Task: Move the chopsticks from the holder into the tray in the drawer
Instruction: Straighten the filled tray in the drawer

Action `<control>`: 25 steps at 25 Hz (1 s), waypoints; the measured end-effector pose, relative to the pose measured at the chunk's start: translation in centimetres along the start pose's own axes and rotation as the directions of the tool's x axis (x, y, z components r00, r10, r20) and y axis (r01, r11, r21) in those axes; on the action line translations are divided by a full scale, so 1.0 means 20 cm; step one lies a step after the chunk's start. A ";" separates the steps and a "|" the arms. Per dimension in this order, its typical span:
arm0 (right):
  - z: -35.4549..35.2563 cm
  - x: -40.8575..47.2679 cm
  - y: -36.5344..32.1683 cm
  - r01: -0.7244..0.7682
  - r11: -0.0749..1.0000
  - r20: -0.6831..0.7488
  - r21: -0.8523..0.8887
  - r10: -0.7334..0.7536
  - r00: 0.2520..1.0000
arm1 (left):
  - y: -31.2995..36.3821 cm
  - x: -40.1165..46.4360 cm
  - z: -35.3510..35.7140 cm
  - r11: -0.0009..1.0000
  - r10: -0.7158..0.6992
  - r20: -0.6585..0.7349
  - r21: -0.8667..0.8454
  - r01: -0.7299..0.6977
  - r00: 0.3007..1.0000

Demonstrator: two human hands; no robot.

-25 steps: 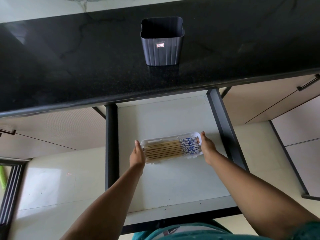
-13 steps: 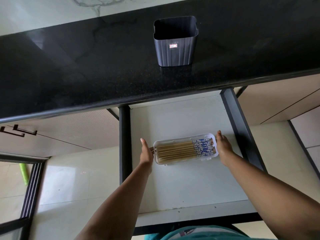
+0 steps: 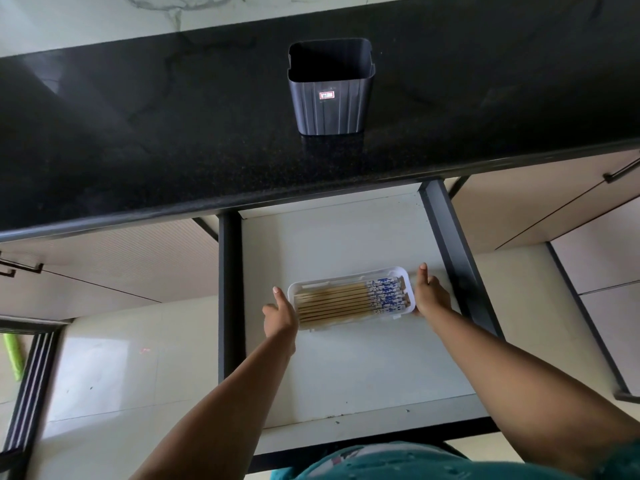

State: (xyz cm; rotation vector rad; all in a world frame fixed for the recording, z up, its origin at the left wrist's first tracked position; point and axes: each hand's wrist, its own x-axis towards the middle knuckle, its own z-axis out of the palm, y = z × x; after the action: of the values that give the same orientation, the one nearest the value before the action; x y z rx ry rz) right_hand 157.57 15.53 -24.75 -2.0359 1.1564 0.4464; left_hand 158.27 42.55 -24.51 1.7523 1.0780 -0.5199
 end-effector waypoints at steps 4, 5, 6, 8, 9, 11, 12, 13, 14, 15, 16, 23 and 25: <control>-0.02 -0.02 -0.01 -0.019 0.999 0.011 -0.046 0.019 1.000 | -0.01 -0.01 0.00 0.998 -0.034 0.000 0.047 0.034 0.999; -0.02 -0.02 -0.02 -0.027 0.999 0.016 -0.044 0.027 0.999 | -0.01 -0.01 0.00 0.997 -0.018 -0.006 0.070 0.019 1.000; -0.02 -0.03 -0.02 -0.031 0.999 0.022 -0.030 0.032 0.999 | -0.01 -0.01 0.00 0.996 0.005 -0.012 0.093 -0.003 1.000; -0.02 -0.04 -0.02 -0.046 0.999 0.039 0.023 0.045 0.998 | -0.02 -0.02 -0.01 0.993 0.034 -0.020 0.112 -0.032 0.999; -0.02 -0.04 -0.01 -0.060 0.997 0.049 0.058 0.057 0.997 | -0.02 -0.02 -0.01 0.993 0.037 -0.022 0.111 -0.034 0.999; -0.02 -0.04 0.00 -0.077 0.992 0.058 0.098 0.071 0.996 | -0.02 -0.03 -0.02 0.993 0.043 -0.029 0.112 -0.039 0.999; -0.02 -0.04 0.00 -0.068 0.993 0.054 0.098 0.063 0.997 | -0.02 -0.03 -0.03 0.993 0.048 -0.032 0.112 -0.044 0.998; -0.02 -0.04 0.01 -0.055 0.994 0.050 0.093 0.051 0.997 | -0.02 -0.03 -0.03 0.993 0.049 -0.034 0.110 -0.045 0.998; -0.01 -0.04 0.01 -0.042 0.995 0.049 0.092 0.037 0.998 | -0.02 -0.04 -0.03 0.994 0.045 -0.032 0.106 -0.041 0.998; -0.01 -0.04 0.02 -0.037 0.994 0.055 0.101 0.032 0.998 | -0.02 -0.04 -0.04 0.995 0.036 -0.030 0.098 -0.033 0.999; 0.00 -0.04 0.03 -0.037 0.993 0.065 0.113 0.030 0.997 | -0.02 -0.05 -0.04 0.996 0.027 -0.025 0.089 -0.024 0.999; -0.02 -0.02 0.00 -0.039 0.991 -0.024 0.130 0.043 0.999 | -0.01 -0.02 -0.05 0.997 0.061 0.051 0.049 -0.063 0.997; -0.02 -0.01 -0.02 -0.041 0.986 -0.012 0.164 0.044 0.999 | 0.02 0.01 -0.05 0.995 0.035 0.127 -0.101 -0.022 0.991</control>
State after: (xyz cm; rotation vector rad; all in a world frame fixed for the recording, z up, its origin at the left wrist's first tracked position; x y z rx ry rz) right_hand 157.74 15.46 -24.10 -1.8791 1.2075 0.3452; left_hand 158.50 43.57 -24.03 1.6220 0.9707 -0.5451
